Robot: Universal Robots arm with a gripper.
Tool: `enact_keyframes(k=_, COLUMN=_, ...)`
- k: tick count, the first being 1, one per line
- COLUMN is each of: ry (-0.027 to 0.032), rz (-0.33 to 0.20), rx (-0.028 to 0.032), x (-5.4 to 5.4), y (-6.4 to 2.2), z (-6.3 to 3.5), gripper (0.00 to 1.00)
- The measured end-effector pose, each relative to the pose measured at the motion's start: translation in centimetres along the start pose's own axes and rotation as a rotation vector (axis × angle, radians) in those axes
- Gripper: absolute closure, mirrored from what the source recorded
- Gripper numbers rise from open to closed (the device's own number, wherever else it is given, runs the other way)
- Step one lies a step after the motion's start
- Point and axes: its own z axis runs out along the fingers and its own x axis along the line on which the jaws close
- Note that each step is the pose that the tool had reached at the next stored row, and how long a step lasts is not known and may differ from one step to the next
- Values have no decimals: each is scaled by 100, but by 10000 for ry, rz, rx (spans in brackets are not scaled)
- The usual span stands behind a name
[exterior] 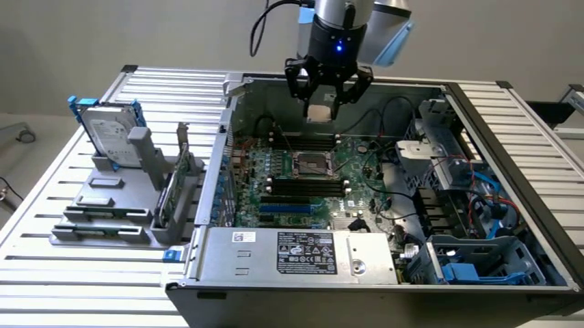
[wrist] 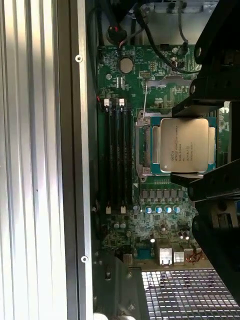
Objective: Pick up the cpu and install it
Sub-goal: 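Pick up the cpu and move it towards the insertion slot, then place the cpu into insertion slot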
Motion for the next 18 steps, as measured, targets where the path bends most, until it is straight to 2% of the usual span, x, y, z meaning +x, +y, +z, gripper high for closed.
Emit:
enact_keyframes(k=2, ry=1, rz=1, rx=1, x=-2, y=0, z=30, gripper=45)
enact_keyframes(k=4, ry=15, rz=2, rx=3, x=-2, y=-1, z=29, gripper=45)
enact_keyframes(k=18, ry=15, rz=7, rx=-2, x=1, y=0, z=31, gripper=45)
